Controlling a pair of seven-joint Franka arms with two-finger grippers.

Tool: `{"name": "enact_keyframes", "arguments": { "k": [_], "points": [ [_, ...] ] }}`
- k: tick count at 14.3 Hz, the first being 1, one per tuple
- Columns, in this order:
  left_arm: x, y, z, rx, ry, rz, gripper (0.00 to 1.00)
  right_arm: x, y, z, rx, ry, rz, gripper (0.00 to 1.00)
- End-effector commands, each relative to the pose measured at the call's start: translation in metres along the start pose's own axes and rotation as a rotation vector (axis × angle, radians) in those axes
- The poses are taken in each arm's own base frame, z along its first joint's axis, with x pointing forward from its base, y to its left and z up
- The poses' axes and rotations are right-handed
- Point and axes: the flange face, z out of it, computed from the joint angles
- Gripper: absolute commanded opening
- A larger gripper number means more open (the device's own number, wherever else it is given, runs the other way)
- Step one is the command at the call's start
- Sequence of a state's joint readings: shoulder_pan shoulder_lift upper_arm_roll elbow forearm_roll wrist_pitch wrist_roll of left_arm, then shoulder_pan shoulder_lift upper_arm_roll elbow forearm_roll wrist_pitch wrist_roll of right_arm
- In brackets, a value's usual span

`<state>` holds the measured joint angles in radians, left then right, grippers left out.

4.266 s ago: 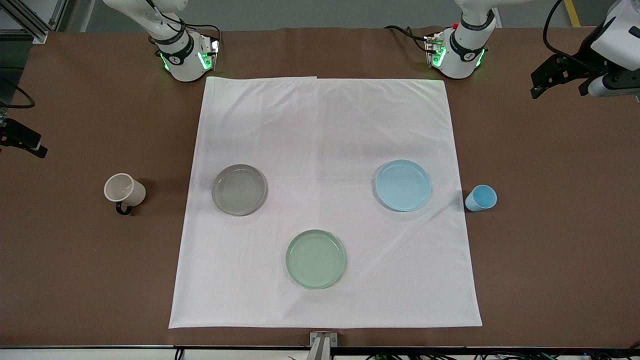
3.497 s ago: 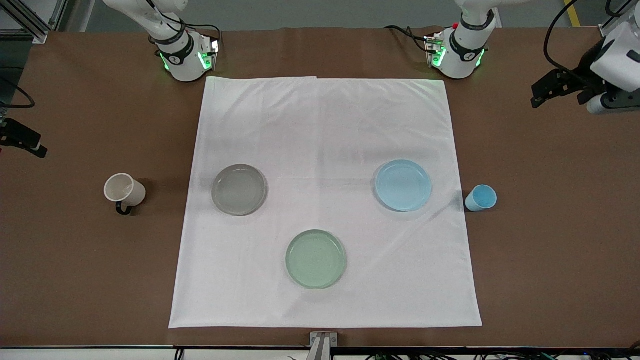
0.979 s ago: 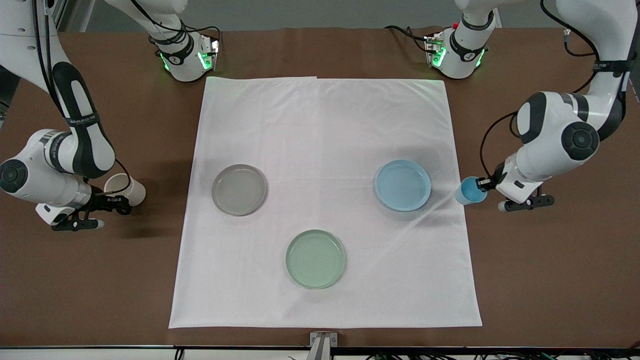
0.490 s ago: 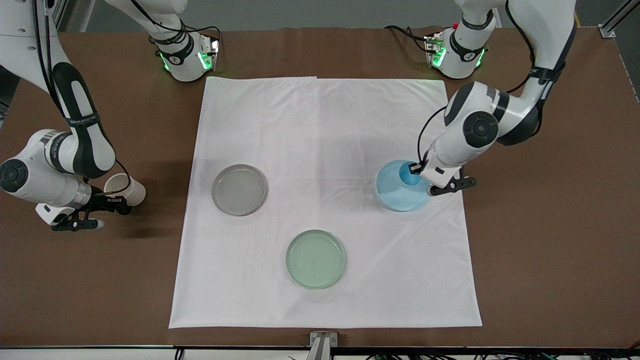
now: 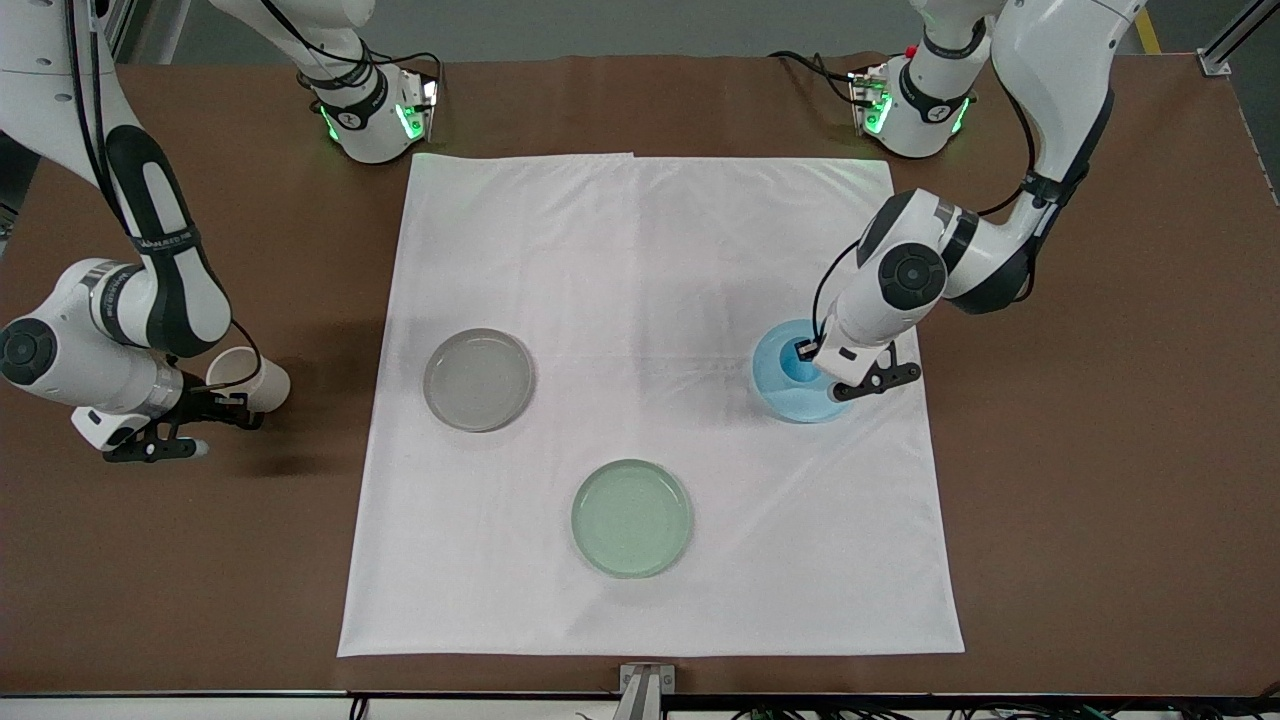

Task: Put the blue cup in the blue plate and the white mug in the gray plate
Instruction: 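Release the cup and raise the left gripper while the right gripper lifts the mug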

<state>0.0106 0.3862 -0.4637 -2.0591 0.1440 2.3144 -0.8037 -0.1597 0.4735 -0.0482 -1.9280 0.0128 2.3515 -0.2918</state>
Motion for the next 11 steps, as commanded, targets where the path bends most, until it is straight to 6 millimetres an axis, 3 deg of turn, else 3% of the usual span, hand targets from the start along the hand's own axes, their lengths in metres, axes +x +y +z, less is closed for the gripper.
{"name": "enact_keyframes", "arguments": {
  "k": [1, 4, 6, 7, 8, 9, 11],
  "points": [
    [0.015, -0.002, -0.038, -0.005, 0.06, -0.029, 1.0, -0.003, 0.003, -0.002, -0.005, 0.002, -0.045, 0.08],
    [0.054, -0.02, -0.14, 0.005, 0.113, -0.084, 1.0, 0.0, -0.003, -0.022, 0.003, -0.016, -0.041, 0.06],
    [0.07, -0.028, -0.206, 0.007, 0.131, -0.062, 1.0, 0.006, -0.014, -0.064, 0.033, -0.102, -0.024, 0.05],
    [0.075, -0.033, -0.234, 0.004, 0.144, -0.049, 1.0, 0.012, -0.029, -0.082, 0.04, -0.131, -0.004, 0.05],
    [0.086, -0.051, -0.261, 0.0, 0.155, -0.062, 1.0, 0.017, -0.047, -0.096, 0.037, -0.146, 0.025, 0.05],
    [0.093, -0.065, -0.28, -0.011, 0.168, -0.088, 1.0, 0.019, -0.068, -0.107, 0.029, -0.143, 0.05, 0.05],
    [0.089, -0.076, -0.304, -0.006, 0.188, -0.098, 1.0, 0.024, -0.122, -0.114, 0.01, -0.137, 0.089, 0.05]
  ]
}}
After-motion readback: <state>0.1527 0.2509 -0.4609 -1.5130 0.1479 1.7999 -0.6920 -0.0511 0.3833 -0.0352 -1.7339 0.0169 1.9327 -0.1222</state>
